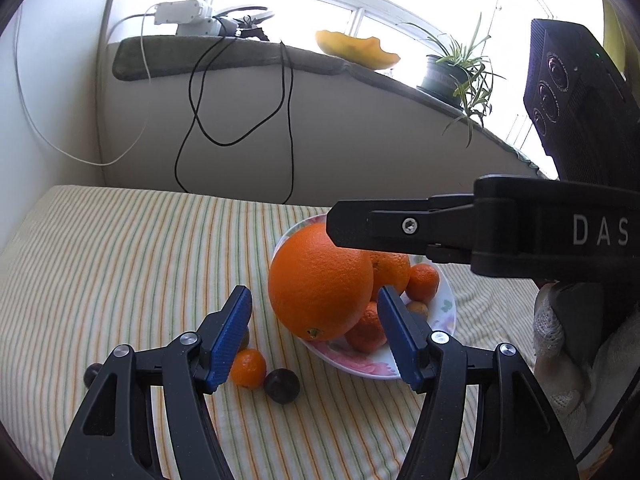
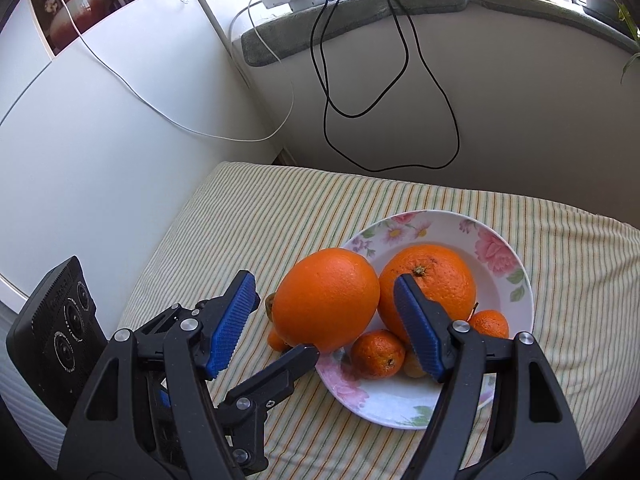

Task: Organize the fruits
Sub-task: 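Open the right tool to release the orange and withdraw it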

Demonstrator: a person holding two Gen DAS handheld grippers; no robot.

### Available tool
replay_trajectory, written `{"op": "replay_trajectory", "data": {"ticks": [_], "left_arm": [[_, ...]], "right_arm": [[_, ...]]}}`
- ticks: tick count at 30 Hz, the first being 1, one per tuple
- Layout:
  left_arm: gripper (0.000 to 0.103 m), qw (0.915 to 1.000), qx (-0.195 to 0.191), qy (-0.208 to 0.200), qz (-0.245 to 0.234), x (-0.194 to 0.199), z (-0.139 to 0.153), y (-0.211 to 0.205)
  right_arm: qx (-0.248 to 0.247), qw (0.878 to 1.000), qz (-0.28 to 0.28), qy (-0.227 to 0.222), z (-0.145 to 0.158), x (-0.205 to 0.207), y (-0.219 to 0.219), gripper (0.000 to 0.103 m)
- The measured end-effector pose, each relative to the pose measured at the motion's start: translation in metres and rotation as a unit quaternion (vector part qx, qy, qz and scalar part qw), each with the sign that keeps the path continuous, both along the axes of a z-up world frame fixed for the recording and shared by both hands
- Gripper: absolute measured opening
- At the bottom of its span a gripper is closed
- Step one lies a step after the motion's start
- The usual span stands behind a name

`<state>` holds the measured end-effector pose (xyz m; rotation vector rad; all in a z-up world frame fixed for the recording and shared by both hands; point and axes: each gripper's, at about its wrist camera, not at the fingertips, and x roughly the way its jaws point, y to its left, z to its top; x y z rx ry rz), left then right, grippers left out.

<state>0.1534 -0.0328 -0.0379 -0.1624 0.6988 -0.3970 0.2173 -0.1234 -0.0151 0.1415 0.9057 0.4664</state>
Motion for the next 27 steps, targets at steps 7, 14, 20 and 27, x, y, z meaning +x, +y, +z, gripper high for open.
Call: {"op": "replay_trajectory", "data": {"ticks": [7,14,20,27], "left_arm": [[0.065,0.9999,0.013,-0.010,0.002,-0.011,0.006,0.004],[0.068,0.9995,0.025,-0.016,0.006,-0.021,0.012,0.008],[0.069,0.9990,0.038,-0.016,0.013,-0.032,0.010,0.021],[0.070,0.9982,0.049,-0.003,0.034,-0.046,-0.001,0.049]], "right_arm": [[0.004,1.000,-0.008,-0.009,0.002,-0.010,-0.005,0.076],[-0.006,0.999,-0.009,-0.036,0.007,-0.029,-0.004,0.077],[-0.011,0.998,-0.015,-0.068,0.013,-0.047,-0.006,0.084],[-0.046,0.993,-0.015,-0.109,0.011,-0.072,-0.001,0.091]]}}
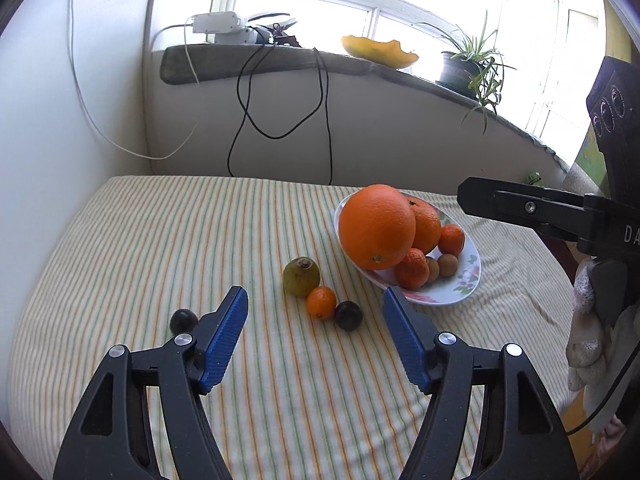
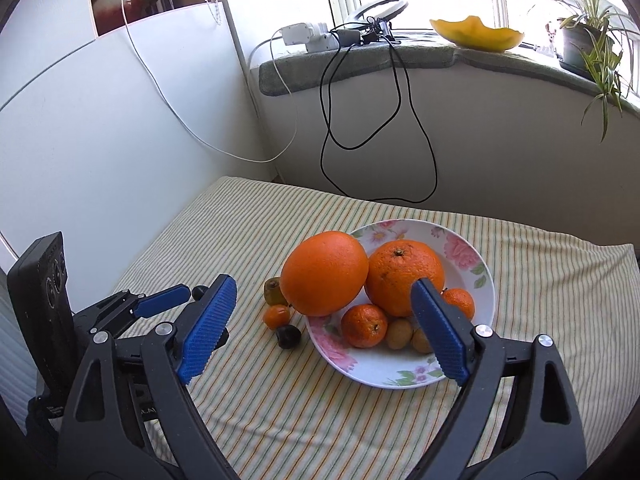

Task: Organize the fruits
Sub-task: 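Open the right tool to release the orange and withdraw it, then grasp a dark plum with the right tool while the left tool grasps another dark plum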

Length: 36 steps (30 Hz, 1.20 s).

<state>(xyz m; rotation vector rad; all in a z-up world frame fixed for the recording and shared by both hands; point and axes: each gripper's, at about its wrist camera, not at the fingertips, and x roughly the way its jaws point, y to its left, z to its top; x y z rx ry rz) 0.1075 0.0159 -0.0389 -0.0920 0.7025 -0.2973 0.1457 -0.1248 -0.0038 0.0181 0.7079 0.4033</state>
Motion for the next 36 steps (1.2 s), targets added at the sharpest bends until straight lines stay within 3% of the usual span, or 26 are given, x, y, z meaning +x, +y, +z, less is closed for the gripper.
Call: {"op": "replay_trajectory", "data": {"ticks": [6,13,16,21,27,36], "left_arm": [[0.070,0.9997,0.000,0.007,0.024,-0.011,-0.009,0.026],[0.069,0.9988,-0.011,0.022,0.043,-0.017,-0.022,0.053],[0.064,0.9983,-0.017,0.029,0.047,-0.014,-0.027,0.060],[0.057,0.9976,-0.028,0.036,0.051,-0.009,-0.032,0.069],[0.046,0.9973,-0.028,0.050,0.046,0.003,-0.039,0.074],[0.039,0.9970,-0.018,0.063,0.041,0.016,-0.050,0.077]], "right_arm": [[-0.006,1.000,0.025,-0.015,-0.005,-0.023,0.012,0.091],[-0.007,0.998,0.058,0.019,-0.034,-0.037,0.028,0.091],[-0.010,0.997,0.063,0.036,-0.048,-0.037,0.033,0.084],[-0.011,0.996,0.062,0.066,-0.068,-0.029,0.039,0.062],[-0.032,0.995,0.054,0.072,-0.080,-0.016,0.046,0.048],[-0.070,0.994,0.048,0.064,-0.088,0.001,0.064,0.041]]}}
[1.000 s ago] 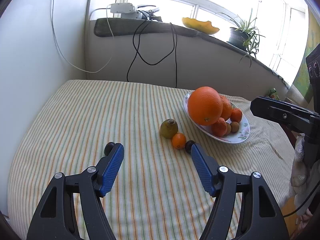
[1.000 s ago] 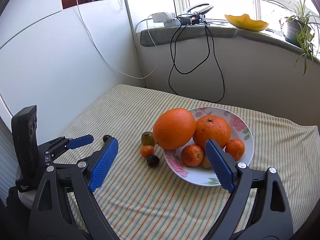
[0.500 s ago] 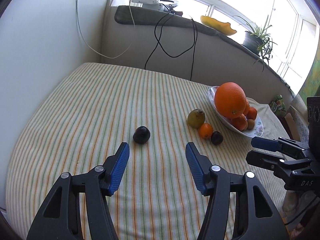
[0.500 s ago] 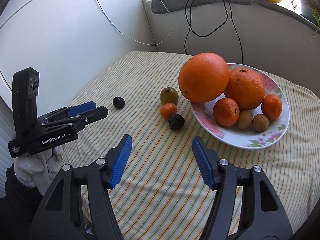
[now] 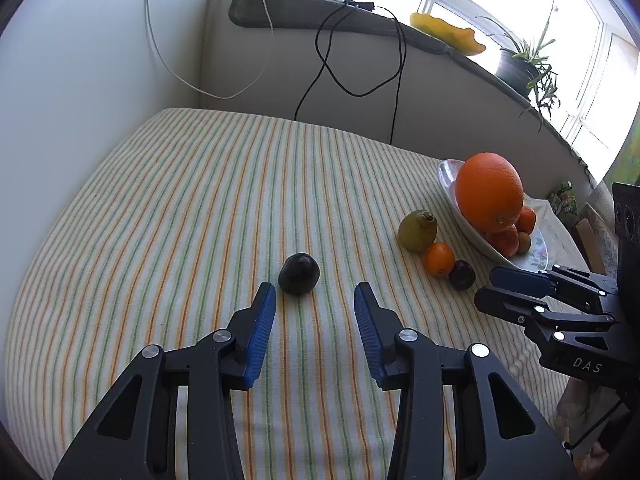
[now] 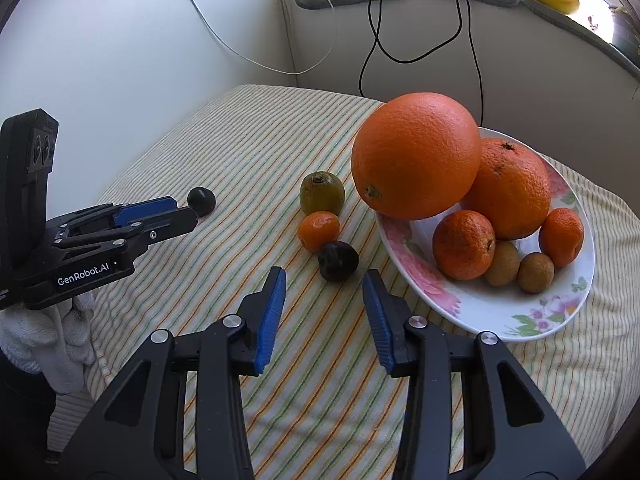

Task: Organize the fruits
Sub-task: 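Grasp a dark plum with the right tool while the left tool grasps another dark plum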

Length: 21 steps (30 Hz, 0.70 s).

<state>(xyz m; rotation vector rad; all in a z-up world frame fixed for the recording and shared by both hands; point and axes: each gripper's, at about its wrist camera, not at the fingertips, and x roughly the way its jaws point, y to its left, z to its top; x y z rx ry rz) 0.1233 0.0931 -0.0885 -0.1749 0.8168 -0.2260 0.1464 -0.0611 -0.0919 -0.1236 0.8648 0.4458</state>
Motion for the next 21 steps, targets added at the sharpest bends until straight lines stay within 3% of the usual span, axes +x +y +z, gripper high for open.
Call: {"op": "replay_trajectory", "data": {"ticks": [18,21], "left_arm": [[0.033,0.9996,0.015,0.021,-0.007,0.021,-0.008,-0.002],[0.029,0.9996,0.016,0.024,-0.008,0.024,-0.010,-0.002]], "right_arm": [[-0.030,1.000,0.000,-0.002,-0.013,0.019,0.011,0.033],[-0.030,1.000,-0.003,-0.002,-0.014,0.019,0.010,0.026]]}}
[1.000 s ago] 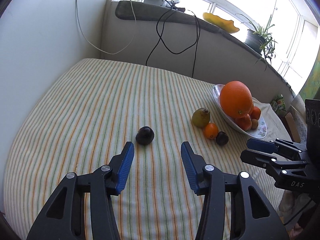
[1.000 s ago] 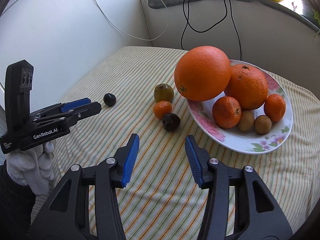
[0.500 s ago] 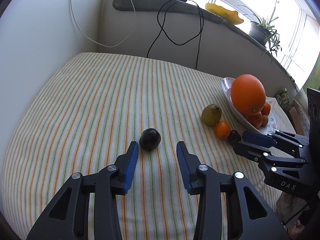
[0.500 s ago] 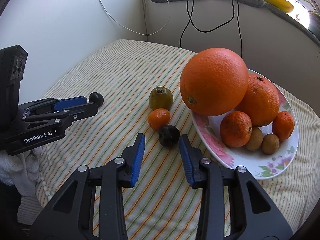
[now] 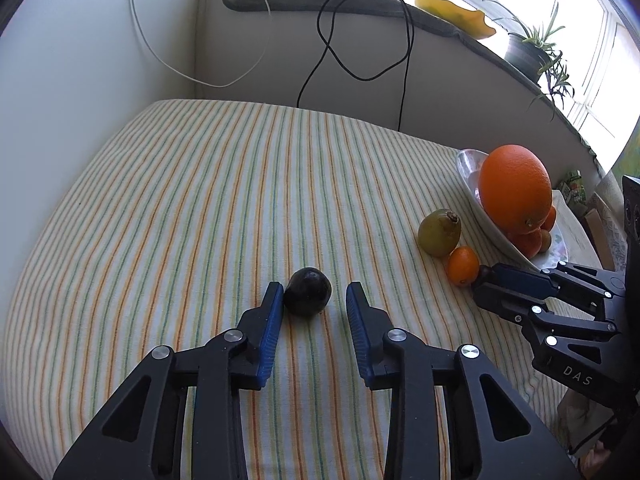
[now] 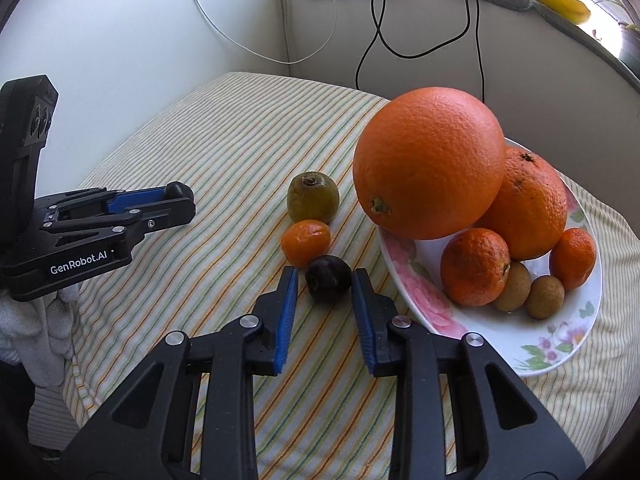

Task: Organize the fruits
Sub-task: 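Grasp a dark plum with the right tool while the left tool grasps another dark plum, then carry the plums over the plate with the right tool while the left tool carries its plum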

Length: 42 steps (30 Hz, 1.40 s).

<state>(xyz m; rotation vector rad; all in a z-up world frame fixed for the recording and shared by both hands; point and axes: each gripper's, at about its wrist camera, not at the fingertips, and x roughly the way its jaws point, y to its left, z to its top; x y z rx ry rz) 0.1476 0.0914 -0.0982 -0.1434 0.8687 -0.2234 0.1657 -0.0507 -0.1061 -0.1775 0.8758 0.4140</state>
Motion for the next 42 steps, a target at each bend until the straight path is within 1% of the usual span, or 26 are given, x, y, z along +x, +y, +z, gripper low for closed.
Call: {"op": "replay_trajectory", "data": {"ticks": [2,3,9,13,20,30,36,38,42], "left_arm": [[0.024,1.0000,-0.004,0.001,0.003,0.001,0.000,0.003],[0.023,1.0000,-0.007,0.001,0.005,0.001,0.000,0.004],[0.022,1.0000,-0.005,-0.004,0.006,-0.003,0.000,0.002],[0.022,0.9999,-0.007,-0.008,0.007,-0.007,0.003,0.001],[0.022,0.9997,-0.015,-0.021,0.005,-0.019,0.015,-0.003],[0.022,0.9985,-0.024,-0.045,-0.020,-0.033,0.039,-0.030],[0.022,0.9973,-0.027,-0.055,-0.040,-0.035,0.049,-0.054],[0.022,0.9968,-0.027,-0.059,-0.046,-0.037,0.052,-0.062],[0.022,0.9959,-0.029,-0.062,-0.059,-0.037,0.057,-0.078]], "right_arm": [[0.005,1.000,-0.001,0.002,0.000,0.001,-0.002,0.025],[0.007,1.000,-0.001,0.002,0.000,0.003,-0.002,0.025],[0.009,1.000,0.005,-0.003,0.001,-0.003,-0.001,0.024],[0.012,1.000,0.010,-0.008,0.004,-0.014,-0.002,0.024],[0.030,0.999,0.017,-0.009,0.011,-0.033,-0.011,0.024],[0.061,0.998,0.013,-0.019,0.030,-0.054,-0.042,0.024],[0.072,0.997,0.002,-0.028,0.040,-0.056,-0.065,0.024],[0.074,0.997,-0.002,-0.030,0.043,-0.049,-0.072,0.024],[0.082,0.996,-0.014,-0.034,0.047,-0.050,-0.089,0.024]]}}
